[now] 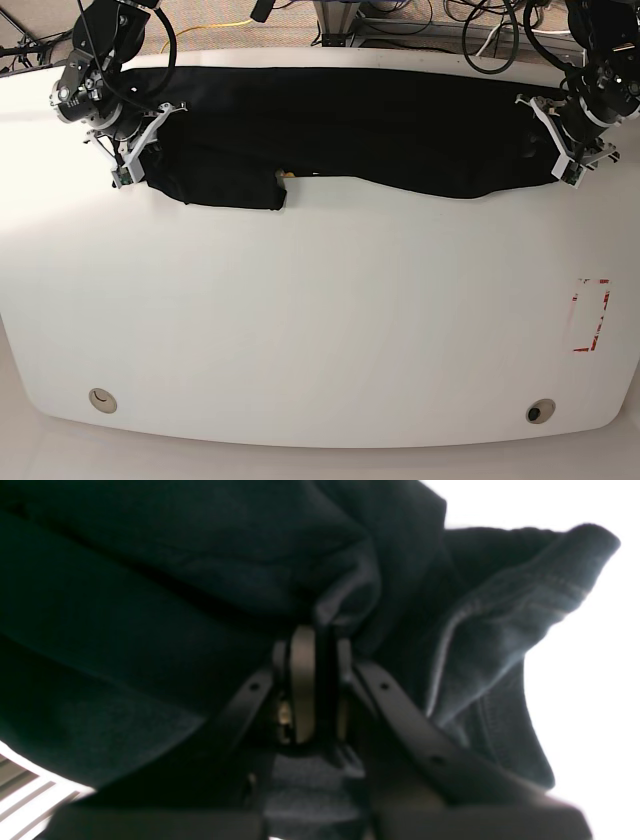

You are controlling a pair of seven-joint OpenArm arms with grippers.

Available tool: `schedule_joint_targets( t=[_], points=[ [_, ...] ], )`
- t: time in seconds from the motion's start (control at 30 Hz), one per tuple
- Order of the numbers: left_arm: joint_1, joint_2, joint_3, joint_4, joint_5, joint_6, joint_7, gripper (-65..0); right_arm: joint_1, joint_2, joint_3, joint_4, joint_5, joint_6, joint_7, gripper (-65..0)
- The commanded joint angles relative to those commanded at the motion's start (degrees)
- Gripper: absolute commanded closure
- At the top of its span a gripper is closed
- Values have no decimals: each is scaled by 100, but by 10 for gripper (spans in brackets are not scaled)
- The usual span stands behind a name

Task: Fold the T-shirt properly
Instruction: 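Slide the left gripper along the shirt edge toward the right gripper, then regrasp the shirt edge with the left gripper and pull it taut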

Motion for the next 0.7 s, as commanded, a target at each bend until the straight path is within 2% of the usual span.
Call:
schedule_joint_targets(
  t=[0.13, 0.33, 0.43, 0.53, 0.7],
  points=[
    [-26, -70, -9, 97, -273, 0, 79, -393, 26, 0, 0, 0, -9, 0, 0, 0],
    [-404, -176, -589, 290, -1565, 0, 756, -392, 35, 0, -9, 0, -9, 0, 0, 0],
    [-756, -149, -914, 290, -1846, 0, 1081, -392, 44, 0, -9, 0, 18, 0, 0, 0],
    [-1073, -132, -1125, 246, -1811, 0, 1389, -392, 9, 0, 0, 0, 26, 0, 0, 0],
    [-1705, 79, -1160, -484, -1345, 0, 1407, -392, 35, 0, 0, 0, 26, 0, 0, 0]
  ],
)
